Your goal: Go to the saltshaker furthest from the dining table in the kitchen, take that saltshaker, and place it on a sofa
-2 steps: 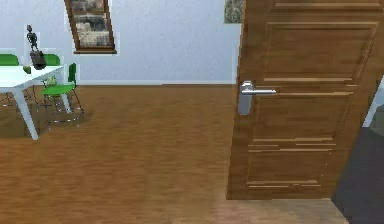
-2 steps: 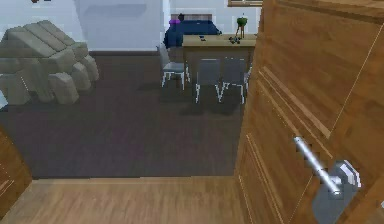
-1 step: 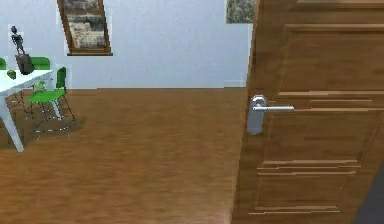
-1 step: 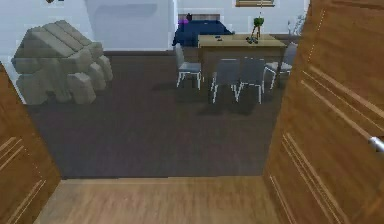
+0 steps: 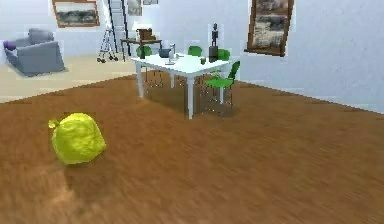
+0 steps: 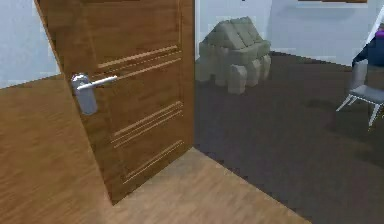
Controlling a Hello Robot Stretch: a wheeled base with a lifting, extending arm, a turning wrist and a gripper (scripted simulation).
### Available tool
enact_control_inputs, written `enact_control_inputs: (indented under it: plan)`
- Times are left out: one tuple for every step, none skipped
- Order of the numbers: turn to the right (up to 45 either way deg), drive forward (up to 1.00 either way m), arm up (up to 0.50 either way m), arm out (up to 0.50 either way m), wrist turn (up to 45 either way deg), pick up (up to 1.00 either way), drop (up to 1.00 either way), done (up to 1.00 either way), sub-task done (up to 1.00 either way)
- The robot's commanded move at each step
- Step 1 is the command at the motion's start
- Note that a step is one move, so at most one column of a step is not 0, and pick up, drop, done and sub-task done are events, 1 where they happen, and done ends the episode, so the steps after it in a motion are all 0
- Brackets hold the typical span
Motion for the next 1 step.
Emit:
enact_control_inputs:
  plan:
    - [-45.0,0.0,0.0,0.0,0.0,0.0,0.0,0.0,0.0]
